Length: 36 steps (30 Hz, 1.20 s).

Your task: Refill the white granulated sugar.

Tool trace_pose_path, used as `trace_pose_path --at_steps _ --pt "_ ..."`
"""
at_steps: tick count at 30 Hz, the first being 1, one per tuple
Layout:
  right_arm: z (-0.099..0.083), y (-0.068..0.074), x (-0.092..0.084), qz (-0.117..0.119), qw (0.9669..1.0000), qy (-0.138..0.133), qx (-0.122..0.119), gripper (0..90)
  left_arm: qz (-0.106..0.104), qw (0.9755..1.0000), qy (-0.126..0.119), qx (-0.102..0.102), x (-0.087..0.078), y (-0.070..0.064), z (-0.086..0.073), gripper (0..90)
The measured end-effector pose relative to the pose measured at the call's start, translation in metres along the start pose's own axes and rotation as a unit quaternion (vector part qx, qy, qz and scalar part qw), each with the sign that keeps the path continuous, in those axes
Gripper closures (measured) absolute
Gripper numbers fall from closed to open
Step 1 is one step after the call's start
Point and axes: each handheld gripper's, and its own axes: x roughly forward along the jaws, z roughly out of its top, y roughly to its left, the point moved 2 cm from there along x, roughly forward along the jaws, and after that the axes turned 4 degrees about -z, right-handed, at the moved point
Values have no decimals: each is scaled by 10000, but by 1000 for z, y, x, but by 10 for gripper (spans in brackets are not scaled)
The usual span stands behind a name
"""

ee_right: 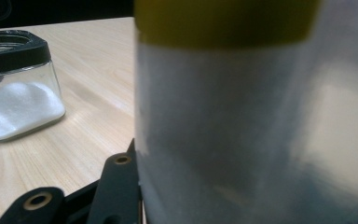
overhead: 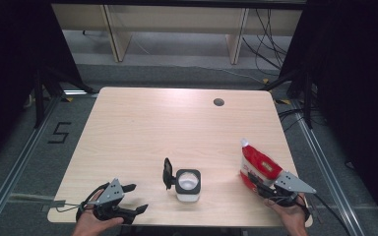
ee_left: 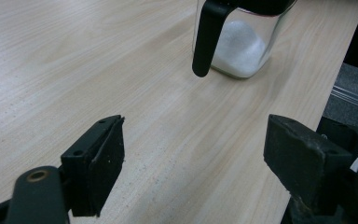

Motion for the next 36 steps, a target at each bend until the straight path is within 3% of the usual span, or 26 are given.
trace_pose_path --at_steps 3,8,12,13,14,17,18,19,20,21,23,25,28,31,32,36 --pt "-1 2 -4 -64 9993 161 344 580 -12 10000 12 55 0 0 0 199" --pt "-1 -6 -8 -128 9991 -49 403 551 -15 10000 3 -1 0 0 0 199" --pt "-1 -6 -12 -181 9986 19 487 519 14 9999 83 100 0 1 0 199" --pt "0 -7 -15 -218 9986 -19 491 492 24 9999 93 44 0 0 0 199" --pt "1 -6 -18 -86 9986 15 522 483 27 9999 95 41 0 0 0 199" --pt "3 -1 -26 -400 9975 179 558 420 24 9998 96 165 0 2 0 199" --pt "3 1 -29 -537 9964 290 597 394 5 10000 36 13 2 0 0 199" --pt "3 1 -29 -537 9964 290 597 394 5 10000 36 13 2 0 0 199" --pt "4 1 -30 -568 9970 269 454 376 19 10000 41 -63 2 -2 0 199" --pt "6 3 -35 -713 9957 262 527 342 -18 10000 46 -39 1 -2 1 199" --pt "5 5 -38 -801 9951 296 493 325 -12 10000 54 51 1 -1 1 199" --pt "4 6 -44 -1049 9926 442 429 276 -41 9999 57 77 1 -1 2 199" --pt "2 11 -54 -1260 9879 656 623 256 15 10000 -8 -70 0 -2 3 199" --pt "0 12 -60 -1384 9855 717 672 249 13 10000 -49 -67 -1 -2 4 199" --pt "-3 14 -65 -1495 9831 811 681 244 -48 9999 -80 48 -2 0 7 198" --pt "-5 16 -71 -1486 9820 920 721 232 -34 9996 -169 -216 -2 -2 11 199"
